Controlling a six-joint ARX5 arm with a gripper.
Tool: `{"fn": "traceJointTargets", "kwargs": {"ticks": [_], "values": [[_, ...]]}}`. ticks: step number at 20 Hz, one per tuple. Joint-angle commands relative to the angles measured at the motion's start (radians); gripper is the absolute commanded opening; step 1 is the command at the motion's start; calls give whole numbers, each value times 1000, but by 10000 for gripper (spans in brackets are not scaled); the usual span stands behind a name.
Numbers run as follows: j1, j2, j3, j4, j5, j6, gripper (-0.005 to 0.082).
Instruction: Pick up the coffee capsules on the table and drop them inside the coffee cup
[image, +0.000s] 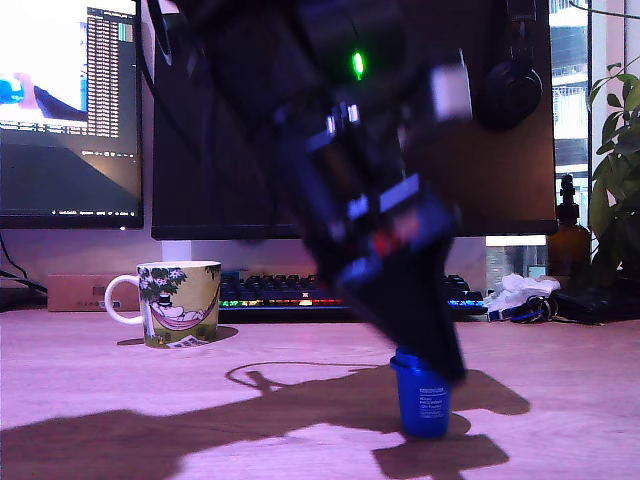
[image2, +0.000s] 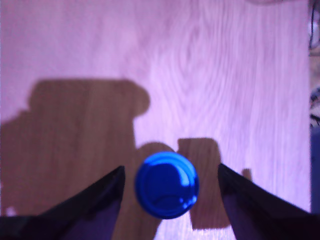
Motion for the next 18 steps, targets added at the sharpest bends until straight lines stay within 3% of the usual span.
{"fn": "traceJointTargets", "kwargs": {"ticks": [1,15,18], "values": [[-9,45,13,-6,8,7,539],[-15,54,34,32,8,6,532],[-15,54,34,32,8,5,451]]}}
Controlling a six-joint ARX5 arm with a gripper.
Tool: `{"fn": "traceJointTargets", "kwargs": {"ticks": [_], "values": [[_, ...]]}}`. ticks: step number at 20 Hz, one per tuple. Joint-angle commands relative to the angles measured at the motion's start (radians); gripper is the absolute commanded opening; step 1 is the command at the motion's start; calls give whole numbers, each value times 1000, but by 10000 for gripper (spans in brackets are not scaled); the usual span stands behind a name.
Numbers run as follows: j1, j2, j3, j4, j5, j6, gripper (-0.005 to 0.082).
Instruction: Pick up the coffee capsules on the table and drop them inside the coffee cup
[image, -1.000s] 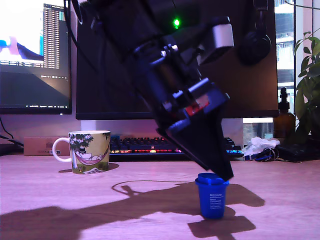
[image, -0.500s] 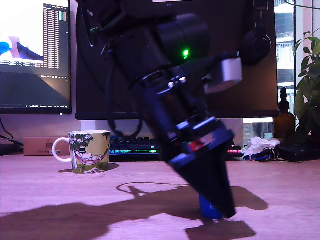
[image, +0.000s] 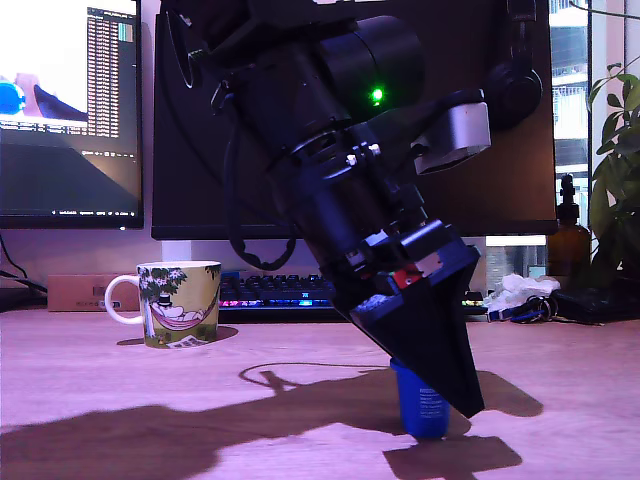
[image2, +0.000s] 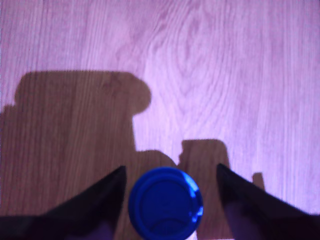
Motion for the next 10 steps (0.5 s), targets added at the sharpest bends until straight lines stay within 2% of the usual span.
{"fn": "traceJointTargets", "kwargs": {"ticks": [1,5,10], "values": [[-5,7,12,8,7,4,412],[-3,7,12,8,6,5,263],[-3,6,12,8,6,5,230]]}}
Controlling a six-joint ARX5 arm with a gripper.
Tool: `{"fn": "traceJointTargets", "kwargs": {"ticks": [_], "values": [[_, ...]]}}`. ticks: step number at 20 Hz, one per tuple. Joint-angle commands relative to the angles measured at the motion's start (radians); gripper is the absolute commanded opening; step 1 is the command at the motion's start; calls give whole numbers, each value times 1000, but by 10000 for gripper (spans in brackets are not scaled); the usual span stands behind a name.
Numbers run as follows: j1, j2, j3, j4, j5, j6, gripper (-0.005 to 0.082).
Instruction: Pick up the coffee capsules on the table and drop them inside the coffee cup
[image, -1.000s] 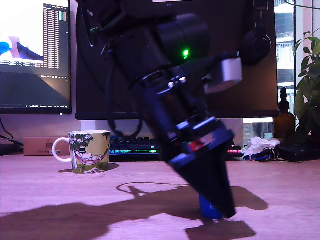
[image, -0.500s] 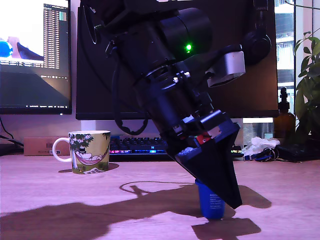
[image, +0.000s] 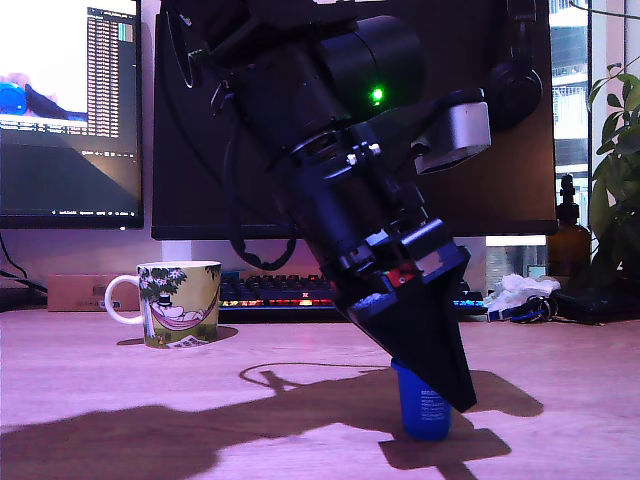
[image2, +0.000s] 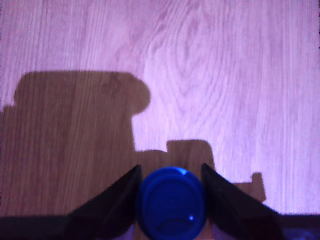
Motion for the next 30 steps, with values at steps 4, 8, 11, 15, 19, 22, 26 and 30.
{"fn": "traceJointTargets", "kwargs": {"ticks": [4,8,11,15,19,22,26,30], "values": [[-3,6,27,-7,4,4,231],[5,-9,72,-71,5,-12,231],[19,-44,78,-89,8,-35,231],[58,-96,78,-150,9,-57,237],[111,-135,78,-180,10,-82,237],[156,-155,78,-212,13,-93,237],[217,-183,78,-262,13,-103,237],[281,-221,78,-310,13,-110,237]]}}
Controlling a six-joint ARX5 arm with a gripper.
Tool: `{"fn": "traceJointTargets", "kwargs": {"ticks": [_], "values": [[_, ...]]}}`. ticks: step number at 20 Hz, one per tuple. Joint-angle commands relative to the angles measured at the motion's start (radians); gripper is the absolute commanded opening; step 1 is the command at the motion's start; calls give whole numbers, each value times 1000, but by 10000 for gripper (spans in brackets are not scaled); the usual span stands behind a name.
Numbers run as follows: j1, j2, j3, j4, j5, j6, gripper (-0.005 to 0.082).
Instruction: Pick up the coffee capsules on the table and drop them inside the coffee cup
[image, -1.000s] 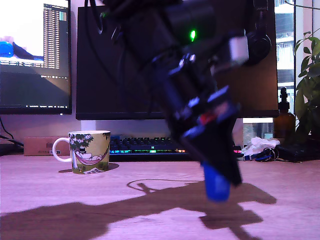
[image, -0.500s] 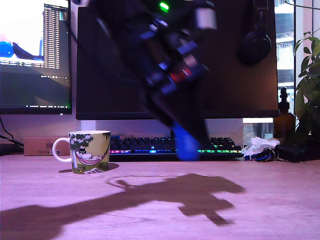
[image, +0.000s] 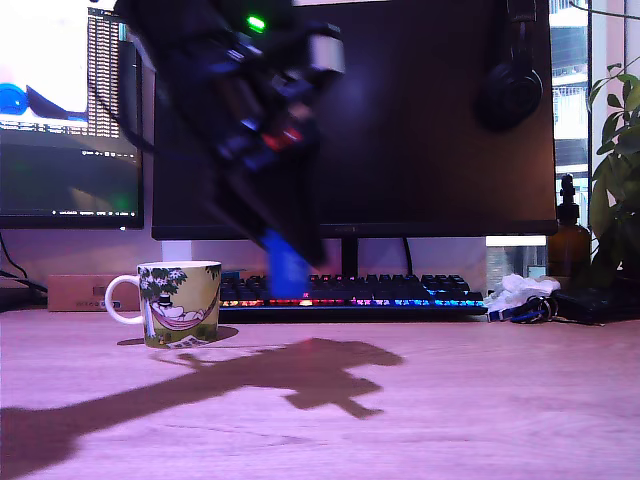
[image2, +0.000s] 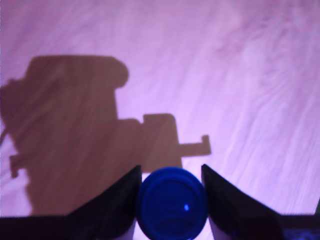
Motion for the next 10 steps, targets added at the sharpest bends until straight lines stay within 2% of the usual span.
{"fn": "traceJointTargets", "kwargs": {"ticks": [1,10], "values": [[25,-34,-1,-18,2,-6,238],[211,-135,-2,-174,2,-5,259]]}}
